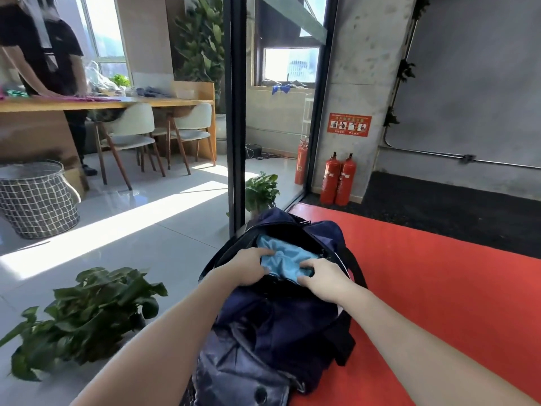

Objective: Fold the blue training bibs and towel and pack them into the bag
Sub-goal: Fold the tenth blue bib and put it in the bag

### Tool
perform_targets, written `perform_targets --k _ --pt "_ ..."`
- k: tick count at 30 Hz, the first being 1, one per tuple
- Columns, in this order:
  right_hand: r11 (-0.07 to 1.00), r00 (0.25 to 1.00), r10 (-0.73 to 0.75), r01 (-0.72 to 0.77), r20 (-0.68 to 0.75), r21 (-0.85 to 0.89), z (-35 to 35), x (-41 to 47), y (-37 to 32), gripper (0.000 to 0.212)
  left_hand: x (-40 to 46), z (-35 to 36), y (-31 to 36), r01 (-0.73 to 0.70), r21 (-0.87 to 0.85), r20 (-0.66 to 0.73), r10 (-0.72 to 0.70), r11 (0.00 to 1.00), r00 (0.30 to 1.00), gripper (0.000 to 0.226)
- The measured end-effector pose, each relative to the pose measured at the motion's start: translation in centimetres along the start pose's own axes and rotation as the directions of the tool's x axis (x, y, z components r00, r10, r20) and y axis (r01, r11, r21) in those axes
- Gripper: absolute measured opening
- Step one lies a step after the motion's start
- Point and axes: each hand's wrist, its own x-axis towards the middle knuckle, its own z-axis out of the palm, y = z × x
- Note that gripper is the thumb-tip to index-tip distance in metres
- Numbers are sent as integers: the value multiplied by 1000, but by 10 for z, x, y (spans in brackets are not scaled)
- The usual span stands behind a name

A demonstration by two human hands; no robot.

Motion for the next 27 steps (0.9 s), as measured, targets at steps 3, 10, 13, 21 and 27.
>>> perform_targets --k 3,10,13,21,27 --pt "998 1000 -8 8 3 -61 2 -4 -3 50 -3 -7 -3 9 49 69 -12 999 998 58" --pt "990 984 -90 106 -155 97 -18 -37 -1 37 -32 -1 15 31 56 -226 -18 998 974 51" --pt "969 971 -119 159 -205 191 -34 -64 8 28 -54 -3 40 10 29 -322 0 1000 947 41" --pt "957 947 -60 145 -314 252 -80 -163 86 24 -114 53 154 -236 59 -392 240 970 888 35" --pt "952 906 127 4 -405 306 -106 -264 201 14 -148 149 268 -439 0 -289 420 899 860 34"
